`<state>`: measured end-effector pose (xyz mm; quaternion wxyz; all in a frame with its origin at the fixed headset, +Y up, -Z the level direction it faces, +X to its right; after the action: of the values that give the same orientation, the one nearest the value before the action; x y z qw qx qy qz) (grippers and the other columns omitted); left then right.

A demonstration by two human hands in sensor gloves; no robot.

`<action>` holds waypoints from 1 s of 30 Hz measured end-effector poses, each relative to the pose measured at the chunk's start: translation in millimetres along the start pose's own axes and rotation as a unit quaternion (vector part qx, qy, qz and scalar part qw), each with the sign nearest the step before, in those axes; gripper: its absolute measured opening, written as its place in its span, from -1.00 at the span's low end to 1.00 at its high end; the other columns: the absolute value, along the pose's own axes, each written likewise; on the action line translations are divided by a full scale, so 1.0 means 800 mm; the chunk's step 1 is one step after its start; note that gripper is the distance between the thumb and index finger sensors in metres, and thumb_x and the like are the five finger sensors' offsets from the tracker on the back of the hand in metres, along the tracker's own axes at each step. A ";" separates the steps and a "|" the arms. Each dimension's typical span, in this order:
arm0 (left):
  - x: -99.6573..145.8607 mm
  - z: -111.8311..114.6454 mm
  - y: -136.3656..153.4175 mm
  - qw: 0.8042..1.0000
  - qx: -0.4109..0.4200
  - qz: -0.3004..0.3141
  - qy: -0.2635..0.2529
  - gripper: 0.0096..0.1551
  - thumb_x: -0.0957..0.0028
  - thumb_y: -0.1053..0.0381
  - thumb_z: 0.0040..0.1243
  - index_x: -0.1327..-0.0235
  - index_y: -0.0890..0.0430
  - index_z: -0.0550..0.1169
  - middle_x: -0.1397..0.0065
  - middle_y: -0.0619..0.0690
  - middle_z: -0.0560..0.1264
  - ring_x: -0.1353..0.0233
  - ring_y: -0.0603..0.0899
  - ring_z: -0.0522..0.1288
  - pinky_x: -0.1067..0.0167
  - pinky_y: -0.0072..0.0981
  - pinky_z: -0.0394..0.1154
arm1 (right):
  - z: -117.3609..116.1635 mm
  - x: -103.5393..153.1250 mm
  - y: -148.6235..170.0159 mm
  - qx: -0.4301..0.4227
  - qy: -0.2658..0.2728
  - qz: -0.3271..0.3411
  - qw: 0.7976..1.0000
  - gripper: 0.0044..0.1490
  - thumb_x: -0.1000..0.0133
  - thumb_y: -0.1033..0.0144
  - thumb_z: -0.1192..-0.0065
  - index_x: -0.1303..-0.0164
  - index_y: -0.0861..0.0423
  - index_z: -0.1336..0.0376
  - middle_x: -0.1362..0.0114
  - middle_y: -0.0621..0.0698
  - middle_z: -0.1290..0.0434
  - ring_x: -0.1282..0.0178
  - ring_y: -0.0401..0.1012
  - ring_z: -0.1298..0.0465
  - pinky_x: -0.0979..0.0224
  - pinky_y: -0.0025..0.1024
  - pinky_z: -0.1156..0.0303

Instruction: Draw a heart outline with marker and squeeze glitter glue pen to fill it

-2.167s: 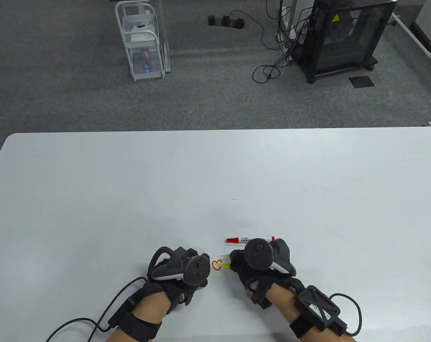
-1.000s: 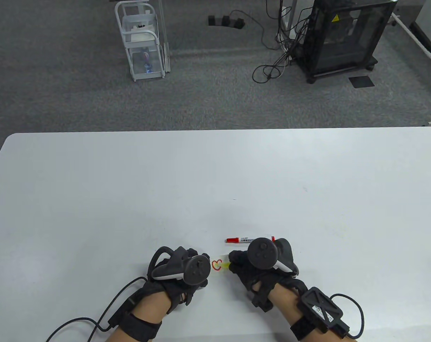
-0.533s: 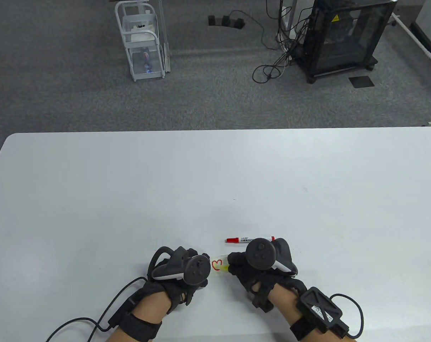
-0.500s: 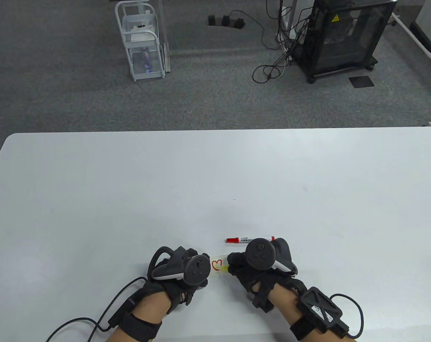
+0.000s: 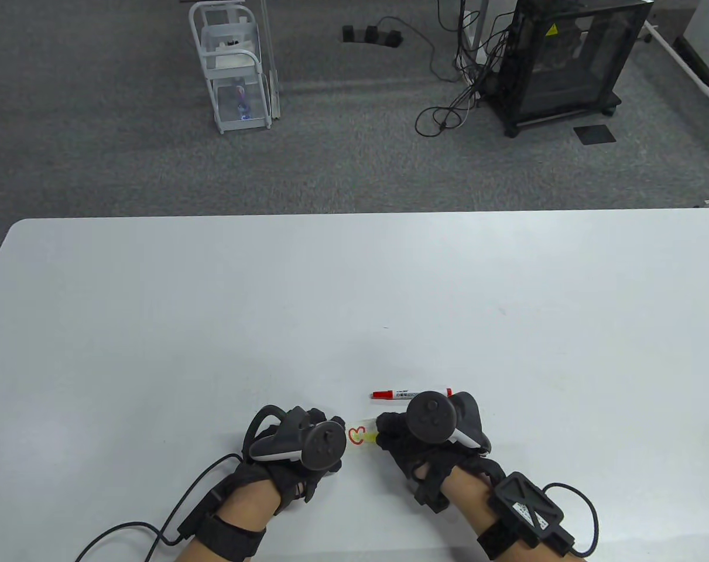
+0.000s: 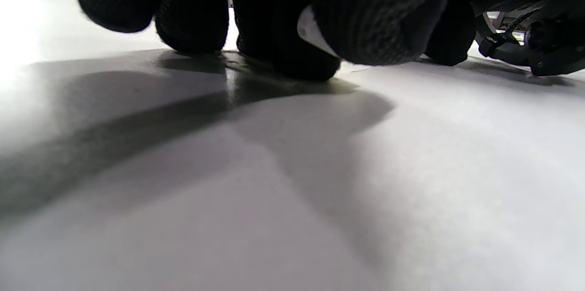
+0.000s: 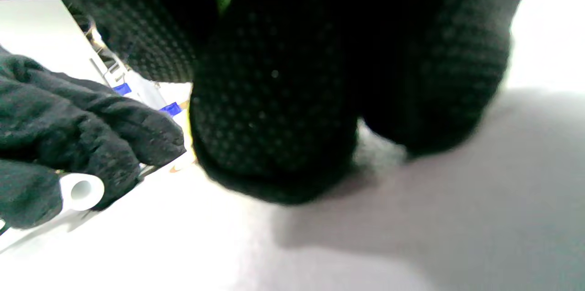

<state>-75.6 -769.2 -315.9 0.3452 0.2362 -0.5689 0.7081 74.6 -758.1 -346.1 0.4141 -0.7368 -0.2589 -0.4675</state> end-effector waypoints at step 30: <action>0.000 0.000 0.001 1.000 0.002 -0.006 0.004 -0.49 0.03 -0.11 0.30 -0.08 0.13 0.63 -0.55 0.01 0.44 -0.49 0.34 0.39 -0.23 0.16 0.41 | -0.004 0.000 -0.002 0.003 -0.016 0.013 1.000 -0.41 0.02 0.21 -0.42 -0.09 0.30 -0.49 0.14 0.13 -0.74 0.43 -0.28 -0.80 0.28 -0.33 -0.79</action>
<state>-76.1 -769.7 -316.6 0.3507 0.2376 -0.5646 0.7083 72.1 -760.0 -344.9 0.4179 -0.7461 -0.2575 -0.4499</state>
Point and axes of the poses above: the tracker on the back of each hand, its own y axis roughly to the little-finger side, its own x axis roughly from the fingertips to the wrist, z = x × y, the point moved 5 cm from there along -x, roughly from the wrist to the fingertips
